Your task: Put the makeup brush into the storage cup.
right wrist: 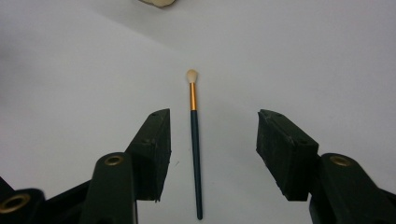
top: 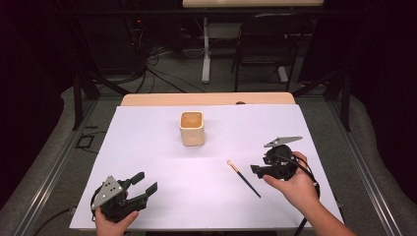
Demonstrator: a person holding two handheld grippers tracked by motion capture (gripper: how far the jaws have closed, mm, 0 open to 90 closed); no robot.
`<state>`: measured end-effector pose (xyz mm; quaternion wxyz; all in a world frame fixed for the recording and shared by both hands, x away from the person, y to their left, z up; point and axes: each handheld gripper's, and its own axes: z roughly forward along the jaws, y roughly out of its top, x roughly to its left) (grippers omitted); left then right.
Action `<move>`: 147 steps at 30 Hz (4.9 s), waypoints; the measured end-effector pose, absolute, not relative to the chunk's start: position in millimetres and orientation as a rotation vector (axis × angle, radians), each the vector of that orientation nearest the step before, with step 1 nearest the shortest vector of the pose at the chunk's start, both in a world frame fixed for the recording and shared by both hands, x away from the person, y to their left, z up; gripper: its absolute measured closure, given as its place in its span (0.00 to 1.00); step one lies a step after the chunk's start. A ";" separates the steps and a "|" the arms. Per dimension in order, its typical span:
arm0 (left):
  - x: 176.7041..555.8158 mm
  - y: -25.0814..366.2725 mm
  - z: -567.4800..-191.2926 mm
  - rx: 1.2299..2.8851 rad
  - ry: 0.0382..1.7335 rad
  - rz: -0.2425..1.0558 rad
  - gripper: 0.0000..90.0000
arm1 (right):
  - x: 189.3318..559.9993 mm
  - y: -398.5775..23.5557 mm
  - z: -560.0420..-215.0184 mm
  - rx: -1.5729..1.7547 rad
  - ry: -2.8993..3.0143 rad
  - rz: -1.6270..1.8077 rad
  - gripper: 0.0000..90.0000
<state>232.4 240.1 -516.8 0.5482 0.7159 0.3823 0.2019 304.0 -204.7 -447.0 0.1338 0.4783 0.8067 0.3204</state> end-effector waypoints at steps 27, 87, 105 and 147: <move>233.6 241.1 -516.8 1.705 0.905 0.461 0.41 | 322.6 -203.0 -440.9 1.413 2.386 0.836 0.49; 234.9 239.1 -519.1 1.728 0.911 0.451 0.41 | 368.0 -164.0 -461.8 1.578 2.486 0.431 0.55; 235.4 238.7 -519.4 1.735 0.907 0.450 0.41 | 371.0 -156.3 -465.6 1.593 2.526 0.392 0.65; 235.7 238.3 -519.7 1.737 0.905 0.444 0.41 | 376.3 -127.7 -493.7 1.516 2.646 0.320 0.78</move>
